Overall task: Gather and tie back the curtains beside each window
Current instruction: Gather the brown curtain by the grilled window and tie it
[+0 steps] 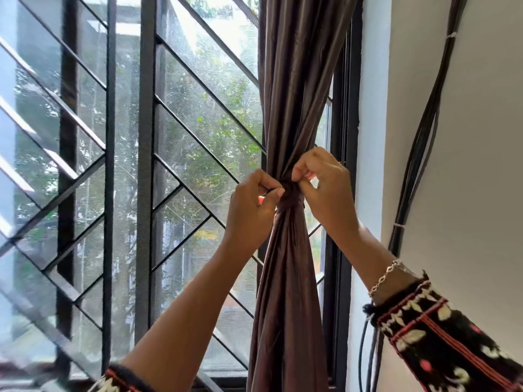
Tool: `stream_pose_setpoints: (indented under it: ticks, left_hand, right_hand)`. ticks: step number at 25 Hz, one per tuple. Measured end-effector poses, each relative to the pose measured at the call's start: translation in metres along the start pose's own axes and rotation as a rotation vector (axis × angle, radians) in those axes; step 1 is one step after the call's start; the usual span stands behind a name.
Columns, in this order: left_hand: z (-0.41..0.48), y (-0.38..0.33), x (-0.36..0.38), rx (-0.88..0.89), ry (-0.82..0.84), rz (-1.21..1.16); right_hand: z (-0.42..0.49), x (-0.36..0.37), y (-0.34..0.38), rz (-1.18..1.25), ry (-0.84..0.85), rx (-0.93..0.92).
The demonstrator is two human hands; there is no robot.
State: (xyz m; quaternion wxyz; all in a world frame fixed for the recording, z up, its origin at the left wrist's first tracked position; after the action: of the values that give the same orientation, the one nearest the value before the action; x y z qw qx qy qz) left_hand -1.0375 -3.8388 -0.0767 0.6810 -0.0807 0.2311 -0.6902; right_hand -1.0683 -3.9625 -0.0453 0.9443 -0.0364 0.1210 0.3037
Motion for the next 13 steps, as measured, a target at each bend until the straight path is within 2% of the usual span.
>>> stream_pose_setpoints:
  ticks: [4,7,13]
  left_hand:
    - [0.001,-0.001,-0.004,-0.026,-0.02,-0.04]
    - [0.001,-0.002,-0.004,-0.04,0.002,-0.036]
    - [0.004,-0.008,-0.001,-0.026,-0.036,0.13]
  right_hand:
    - [-0.018,0.001,0.002,-0.2,0.033,-0.113]
    - [-0.028,0.0,0.005,-0.355,0.104,-0.1]
    - [-0.016,-0.007,0.005,-0.317,0.304,0.028]
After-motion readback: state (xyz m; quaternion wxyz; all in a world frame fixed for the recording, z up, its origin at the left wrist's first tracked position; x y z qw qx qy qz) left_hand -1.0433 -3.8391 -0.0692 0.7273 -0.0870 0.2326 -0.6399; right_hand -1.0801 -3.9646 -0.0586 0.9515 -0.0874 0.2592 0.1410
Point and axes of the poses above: each hand's wrist, its own z-axis towards the middle knuckle, its own x-axis out of the palm, y = z × x, the point moved 2 cm from there along z, towards the middle knuckle, and after that the axes turned 9 degrees about y, right-handed, at the moved point
